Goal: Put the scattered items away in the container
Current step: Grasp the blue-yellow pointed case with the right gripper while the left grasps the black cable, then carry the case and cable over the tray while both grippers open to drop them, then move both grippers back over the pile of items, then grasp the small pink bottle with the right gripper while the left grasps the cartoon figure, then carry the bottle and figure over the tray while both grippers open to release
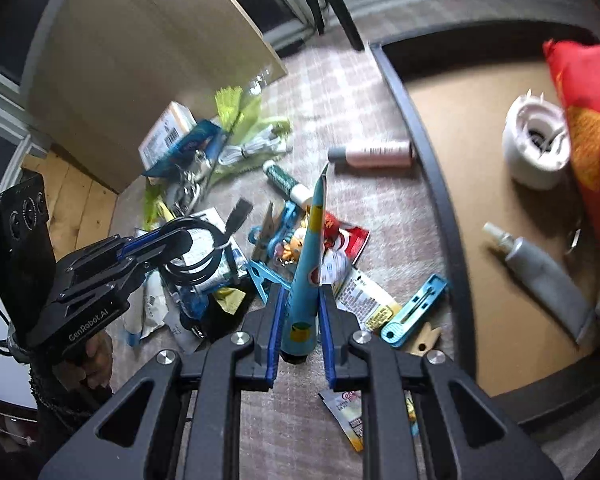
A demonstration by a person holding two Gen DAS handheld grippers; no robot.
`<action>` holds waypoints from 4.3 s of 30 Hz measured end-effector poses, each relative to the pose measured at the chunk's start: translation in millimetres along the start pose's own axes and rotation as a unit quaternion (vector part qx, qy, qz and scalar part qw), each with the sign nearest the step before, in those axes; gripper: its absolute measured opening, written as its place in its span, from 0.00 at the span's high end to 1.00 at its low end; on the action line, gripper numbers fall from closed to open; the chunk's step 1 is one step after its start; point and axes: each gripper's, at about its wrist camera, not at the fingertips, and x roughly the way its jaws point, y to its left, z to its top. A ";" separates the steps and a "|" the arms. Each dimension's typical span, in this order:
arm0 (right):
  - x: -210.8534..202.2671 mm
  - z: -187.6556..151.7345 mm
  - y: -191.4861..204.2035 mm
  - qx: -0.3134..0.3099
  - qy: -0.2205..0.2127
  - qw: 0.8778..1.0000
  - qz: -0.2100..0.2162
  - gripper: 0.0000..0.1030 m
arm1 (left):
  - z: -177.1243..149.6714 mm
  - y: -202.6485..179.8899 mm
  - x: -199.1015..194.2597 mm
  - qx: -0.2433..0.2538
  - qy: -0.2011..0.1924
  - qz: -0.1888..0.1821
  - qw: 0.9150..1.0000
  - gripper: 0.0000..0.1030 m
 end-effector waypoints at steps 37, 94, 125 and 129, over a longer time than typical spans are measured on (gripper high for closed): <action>-172.0 89.8 -136.5 -0.046 -0.144 0.975 -0.165 0.50 | 149.3 -174.9 20.6 0.041 -0.093 0.011 0.995 0.45; 84.2 102.2 28.1 -0.404 0.111 0.901 -0.116 0.58 | 9.7 -58.5 87.4 0.024 0.060 0.027 0.998 0.67; 47.1 116.9 9.7 -0.290 0.059 0.954 -0.053 0.81 | 8.4 -54.7 36.3 -0.014 -0.007 0.016 1.000 0.78; 29.3 113.7 18.3 -0.279 0.031 0.959 -0.038 0.81 | 11.8 -54.2 14.7 -0.024 -0.028 0.024 0.999 0.78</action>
